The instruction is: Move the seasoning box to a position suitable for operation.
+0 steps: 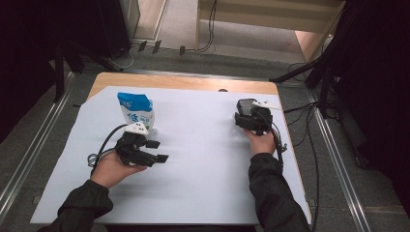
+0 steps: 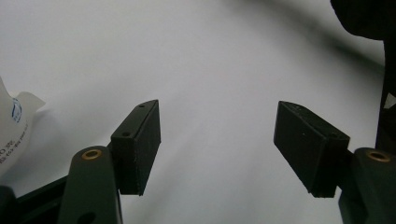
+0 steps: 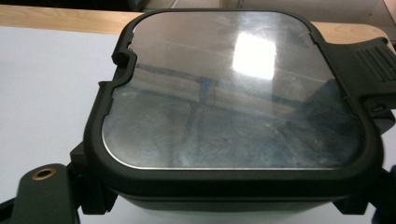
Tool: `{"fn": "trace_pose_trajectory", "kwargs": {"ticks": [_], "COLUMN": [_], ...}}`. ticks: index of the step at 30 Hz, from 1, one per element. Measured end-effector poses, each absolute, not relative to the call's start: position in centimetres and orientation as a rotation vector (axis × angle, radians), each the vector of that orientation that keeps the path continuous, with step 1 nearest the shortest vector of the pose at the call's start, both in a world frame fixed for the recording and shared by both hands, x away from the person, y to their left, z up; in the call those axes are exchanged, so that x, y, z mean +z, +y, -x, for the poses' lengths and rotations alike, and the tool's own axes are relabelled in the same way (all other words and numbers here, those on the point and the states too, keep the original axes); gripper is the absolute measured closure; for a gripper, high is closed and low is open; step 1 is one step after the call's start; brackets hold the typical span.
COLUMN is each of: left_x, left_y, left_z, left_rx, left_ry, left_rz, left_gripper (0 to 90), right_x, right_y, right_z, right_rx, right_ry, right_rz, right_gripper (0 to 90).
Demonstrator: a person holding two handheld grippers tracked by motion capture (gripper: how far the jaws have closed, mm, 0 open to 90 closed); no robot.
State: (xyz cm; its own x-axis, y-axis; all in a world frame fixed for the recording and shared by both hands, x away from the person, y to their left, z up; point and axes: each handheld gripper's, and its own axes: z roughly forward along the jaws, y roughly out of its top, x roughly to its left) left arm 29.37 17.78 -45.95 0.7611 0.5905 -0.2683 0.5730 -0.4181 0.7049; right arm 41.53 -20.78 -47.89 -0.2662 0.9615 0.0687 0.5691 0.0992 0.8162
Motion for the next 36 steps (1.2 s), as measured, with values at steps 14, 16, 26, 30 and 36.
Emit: {"fn": "trace_pose_trajectory", "kwargs": {"ticks": [14,16,26,30,36], "left_x": [-45.7,-45.7,-45.7,-45.7,-45.7], "left_y": [16.7,16.6,16.3,16.2,16.3], "left_z": [-30.7,-31.0,-31.6,-31.8,-31.8], "left_rx": [0.052,0.067,0.057,0.048,0.067], "left_ry": [0.872,0.885,0.874,0.863,0.868], "left_rz": [-2.119,-2.122,-2.121,-2.128,-2.122], "left_gripper": [35.8,34.3,34.6,35.4,35.3], "right_x": [-46.4,-46.4,-46.4,-46.3,-46.5], "right_y": [-19.1,-18.9,-17.8,-17.1,-15.7], "right_z": [-37.9,-37.5,-35.1,-34.2,-33.1], "right_rx": [1.117,1.124,1.160,1.173,1.191], "right_ry": [1.974,1.979,2.020,2.049,2.097], "right_rz": [-1.407,-1.403,-1.385,-1.359,-1.316], "right_gripper": [16.1,16.1,16.1,16.1,16.1]}}
